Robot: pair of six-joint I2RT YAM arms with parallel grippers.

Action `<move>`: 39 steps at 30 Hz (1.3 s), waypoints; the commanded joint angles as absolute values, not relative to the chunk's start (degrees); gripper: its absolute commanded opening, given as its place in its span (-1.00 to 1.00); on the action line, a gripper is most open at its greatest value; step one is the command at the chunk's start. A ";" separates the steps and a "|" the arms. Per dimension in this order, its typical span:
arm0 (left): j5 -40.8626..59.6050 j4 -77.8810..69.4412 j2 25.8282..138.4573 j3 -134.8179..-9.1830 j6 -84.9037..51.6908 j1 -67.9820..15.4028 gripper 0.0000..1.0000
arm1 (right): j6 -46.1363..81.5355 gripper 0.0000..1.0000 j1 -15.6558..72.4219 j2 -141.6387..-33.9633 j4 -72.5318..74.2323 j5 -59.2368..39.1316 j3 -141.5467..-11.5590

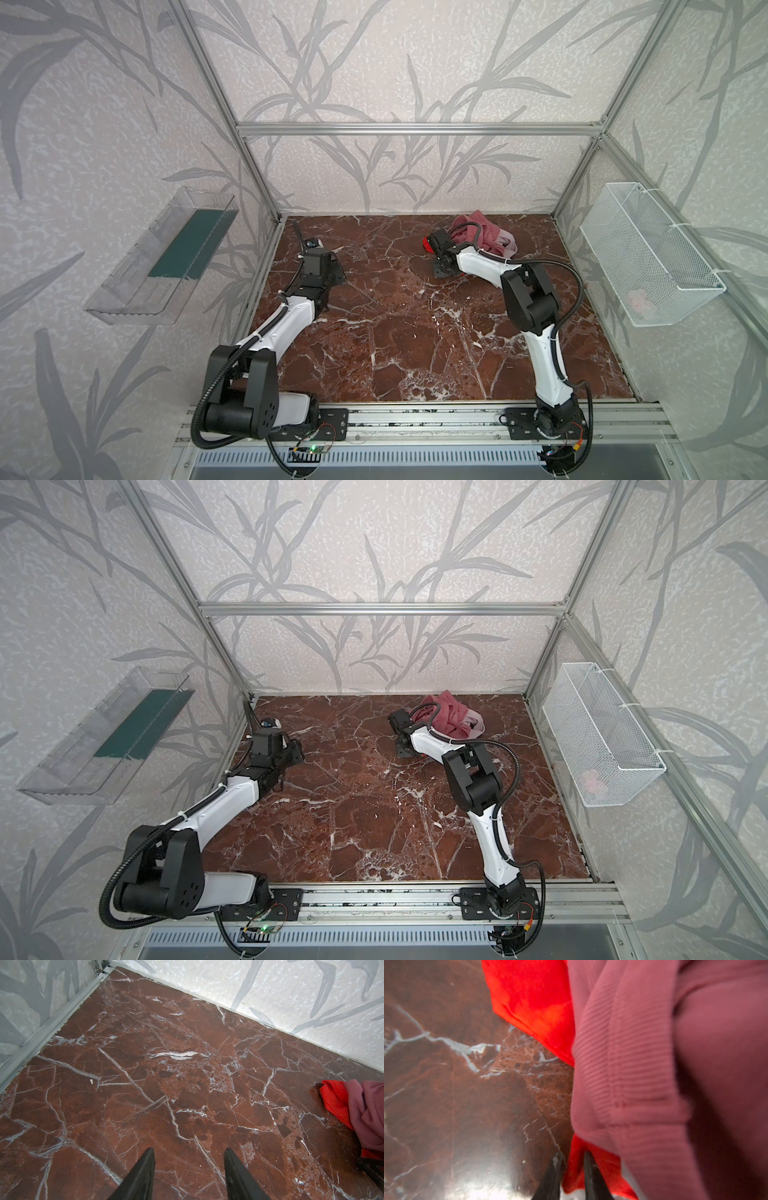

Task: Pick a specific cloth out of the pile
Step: 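Reach the right gripper to the pile and grasp the red shirt, then lift the red shirt with the right gripper and carry it toward the left arm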

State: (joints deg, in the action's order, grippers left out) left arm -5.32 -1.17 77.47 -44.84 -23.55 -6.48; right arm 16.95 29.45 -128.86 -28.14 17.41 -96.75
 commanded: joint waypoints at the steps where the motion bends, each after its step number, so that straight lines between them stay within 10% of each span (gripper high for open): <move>1: -6.16 -2.18 75.79 -43.82 -22.93 -6.59 0.03 | 17.25 -0.57 29.26 -129.71 -31.14 18.67 -98.09; 9: -6.06 -2.90 75.32 -43.18 -23.29 -6.59 0.03 | 17.22 -1.00 29.25 -130.04 -33.03 19.46 -99.55; 39: -2.90 3.94 70.93 -46.70 -27.16 -6.68 0.03 | 19.07 -1.00 21.18 -92.01 -21.49 6.50 -80.49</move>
State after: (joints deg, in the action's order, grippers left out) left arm -3.07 2.42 72.60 -44.45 -26.17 -6.50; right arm 18.41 22.61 -95.42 -22.24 9.96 -79.75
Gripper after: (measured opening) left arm 0.513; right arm 0.048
